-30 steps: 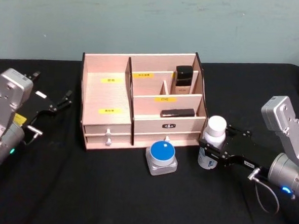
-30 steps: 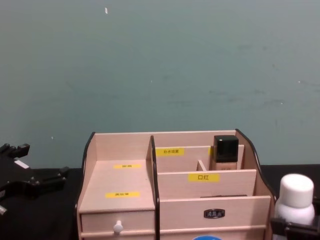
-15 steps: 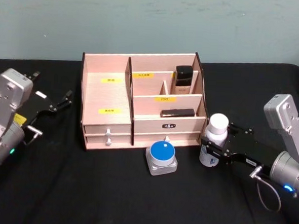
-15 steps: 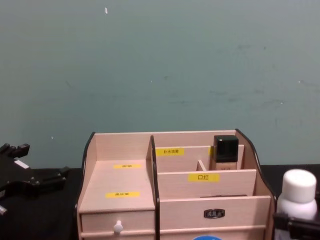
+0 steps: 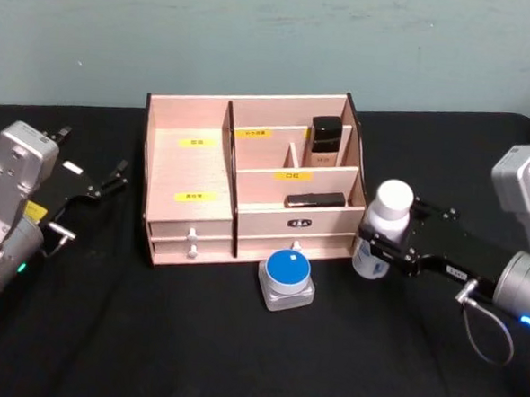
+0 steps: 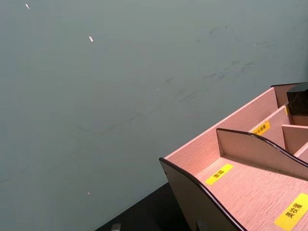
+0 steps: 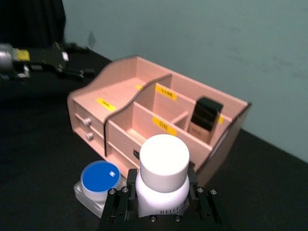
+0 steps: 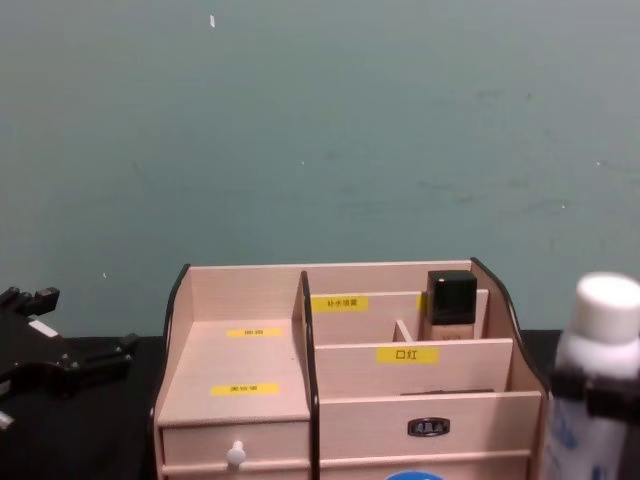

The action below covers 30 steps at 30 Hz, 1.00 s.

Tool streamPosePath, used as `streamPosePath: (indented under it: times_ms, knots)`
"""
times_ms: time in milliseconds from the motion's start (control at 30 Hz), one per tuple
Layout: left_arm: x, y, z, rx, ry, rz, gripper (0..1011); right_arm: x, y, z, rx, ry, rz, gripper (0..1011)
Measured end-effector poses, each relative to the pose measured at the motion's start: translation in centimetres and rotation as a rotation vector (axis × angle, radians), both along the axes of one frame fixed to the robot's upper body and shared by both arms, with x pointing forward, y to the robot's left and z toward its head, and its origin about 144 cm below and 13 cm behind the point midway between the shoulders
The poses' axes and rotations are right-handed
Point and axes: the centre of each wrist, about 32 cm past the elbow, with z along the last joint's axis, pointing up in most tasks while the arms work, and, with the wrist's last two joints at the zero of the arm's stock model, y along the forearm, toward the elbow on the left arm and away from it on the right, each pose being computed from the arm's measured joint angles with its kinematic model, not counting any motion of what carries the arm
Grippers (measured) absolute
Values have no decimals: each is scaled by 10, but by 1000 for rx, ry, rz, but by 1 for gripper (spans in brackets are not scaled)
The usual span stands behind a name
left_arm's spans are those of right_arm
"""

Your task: Pick up the facial cleanser and watermelon frost from the table and place them into the tiered storage box.

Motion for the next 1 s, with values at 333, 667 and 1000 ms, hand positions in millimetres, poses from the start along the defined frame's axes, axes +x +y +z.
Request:
streamPosePath:
  times_ms: [333, 667, 1000]
  knots:
    - [0, 0, 0, 0, 0, 0, 1010, -2, 11, 39, 44, -84, 68, 602]
    - [0, 0, 0, 0, 0, 0, 1010, 25, 35, 53, 65, -138, 101, 602]
    - [0, 0, 0, 0, 0, 0, 1010, 69, 63, 53, 78, -159, 101, 602]
